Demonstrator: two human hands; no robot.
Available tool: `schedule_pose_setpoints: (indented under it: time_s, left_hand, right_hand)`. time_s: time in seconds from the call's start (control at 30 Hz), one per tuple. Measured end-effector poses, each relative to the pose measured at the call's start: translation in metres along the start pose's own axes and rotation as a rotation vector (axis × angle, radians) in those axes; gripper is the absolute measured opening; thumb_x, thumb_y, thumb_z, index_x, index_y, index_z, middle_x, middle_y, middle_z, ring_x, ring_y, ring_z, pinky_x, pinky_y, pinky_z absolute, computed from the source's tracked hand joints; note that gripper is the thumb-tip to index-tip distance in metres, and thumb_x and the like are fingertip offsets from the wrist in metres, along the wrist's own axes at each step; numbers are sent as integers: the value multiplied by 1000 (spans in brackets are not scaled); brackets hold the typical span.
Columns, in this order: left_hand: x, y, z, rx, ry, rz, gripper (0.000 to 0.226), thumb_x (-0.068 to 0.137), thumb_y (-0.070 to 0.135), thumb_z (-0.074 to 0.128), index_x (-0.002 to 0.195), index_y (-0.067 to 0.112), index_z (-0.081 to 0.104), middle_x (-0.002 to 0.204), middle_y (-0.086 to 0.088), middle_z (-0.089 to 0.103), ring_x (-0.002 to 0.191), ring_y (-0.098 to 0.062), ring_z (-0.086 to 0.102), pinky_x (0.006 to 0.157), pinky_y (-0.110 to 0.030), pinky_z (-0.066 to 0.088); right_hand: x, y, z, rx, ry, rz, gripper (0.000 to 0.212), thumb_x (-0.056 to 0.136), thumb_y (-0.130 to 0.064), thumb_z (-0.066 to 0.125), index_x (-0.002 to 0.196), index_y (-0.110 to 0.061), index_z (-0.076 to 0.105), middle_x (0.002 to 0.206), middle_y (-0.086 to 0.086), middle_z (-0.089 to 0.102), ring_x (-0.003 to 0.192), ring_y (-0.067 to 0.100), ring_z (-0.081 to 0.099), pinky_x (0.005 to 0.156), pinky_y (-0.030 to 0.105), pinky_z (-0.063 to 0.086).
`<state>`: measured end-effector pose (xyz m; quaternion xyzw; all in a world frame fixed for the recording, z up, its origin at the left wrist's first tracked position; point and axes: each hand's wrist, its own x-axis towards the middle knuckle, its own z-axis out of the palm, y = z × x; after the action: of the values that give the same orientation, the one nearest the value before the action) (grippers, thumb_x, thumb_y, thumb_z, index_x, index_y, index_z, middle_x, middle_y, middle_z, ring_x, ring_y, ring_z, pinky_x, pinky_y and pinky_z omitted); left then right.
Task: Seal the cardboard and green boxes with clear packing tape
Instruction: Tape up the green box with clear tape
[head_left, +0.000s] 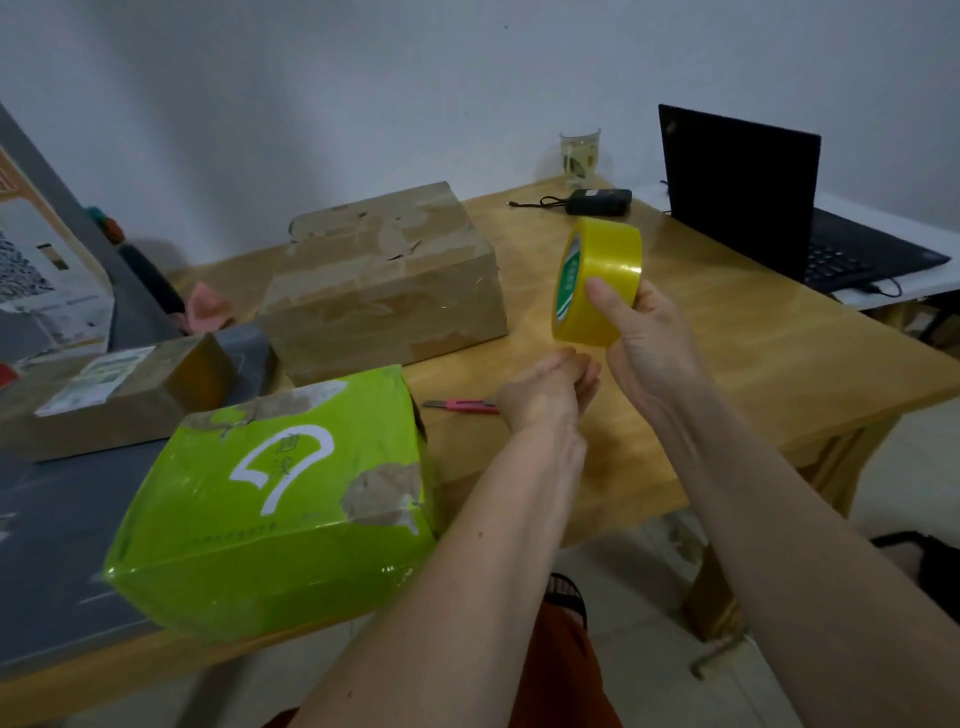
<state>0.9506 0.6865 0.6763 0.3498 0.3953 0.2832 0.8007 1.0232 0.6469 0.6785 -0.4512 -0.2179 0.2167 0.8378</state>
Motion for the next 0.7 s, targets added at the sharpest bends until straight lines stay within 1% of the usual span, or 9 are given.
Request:
schedule_pose_setpoints:
  time_s: [0.1,0.2,0.27,0.33,0.4,0.43,0.53,0.57,0.7]
  left_hand:
    - [15,2,7,22,16,16,13,86,-10,64,81,2,65,62,-7,65,46,-11,61,61,-25,58]
    - [27,5,14,50,46,23,16,87,-10,63,77,3,64,68,-10,63,48,-12,59,57,-24,57]
    - [32,5,19,58,52,23,18,87,-11,62,76,3,63,67,-10,62,46,-12,57,55,-23,56]
    - [35,4,25,88,38,26,19,85,-12,63,75,5,63,62,-8,63,47,-11,58,60,-24,57]
    - [41,3,27,133,50,25,20,85,-10,65,73,7,63,52,-3,63,47,-11,60,64,-26,58]
    - [44,3,27,149,62,14,21,85,-9,65,71,6,62,51,-3,63,46,-11,59,61,-26,58]
    - [49,1,23,184,61,-49,17,88,-9,60,76,3,60,64,-10,62,46,-13,59,53,-26,57]
    - [49,0,22,184,53,-73,16,88,-11,59,78,1,59,67,-11,61,50,-15,60,54,-27,57]
    - [49,1,23,183,2,-139,21,88,-16,51,78,1,54,75,-15,57,67,-21,59,63,-31,56]
  right_hand:
    - [19,11,-4,-32,27,-6,15,83,-13,70,98,-13,66,95,4,70,96,21,63,89,41,51]
    - [37,20,-4,-79,53,-42,8,85,-14,71,91,-19,70,100,3,70,92,18,64,85,42,53]
    - [51,26,-7,-169,85,-82,12,82,-22,75,94,-21,71,128,1,61,101,15,63,85,36,53]
    - [63,29,-13,-258,125,-124,20,76,-34,78,95,-28,73,144,-4,48,115,15,59,90,35,55]
    - [71,32,-19,-279,138,-130,21,74,-38,79,93,-32,73,148,-3,43,119,15,57,94,37,54]
    - [73,34,-22,-303,122,-136,18,78,-32,78,96,-30,71,150,-8,39,120,10,55,94,35,53]
    - [72,42,-34,-432,28,-161,22,80,-16,77,96,-30,69,152,-16,28,131,9,45,101,36,48]
    - [71,44,-37,-500,-1,-158,23,78,-16,78,94,-30,70,155,-14,26,135,11,41,103,37,46]
    - [76,51,-53,-817,-45,-150,29,75,-15,81,102,-17,69,160,-2,18,140,7,26,104,22,35]
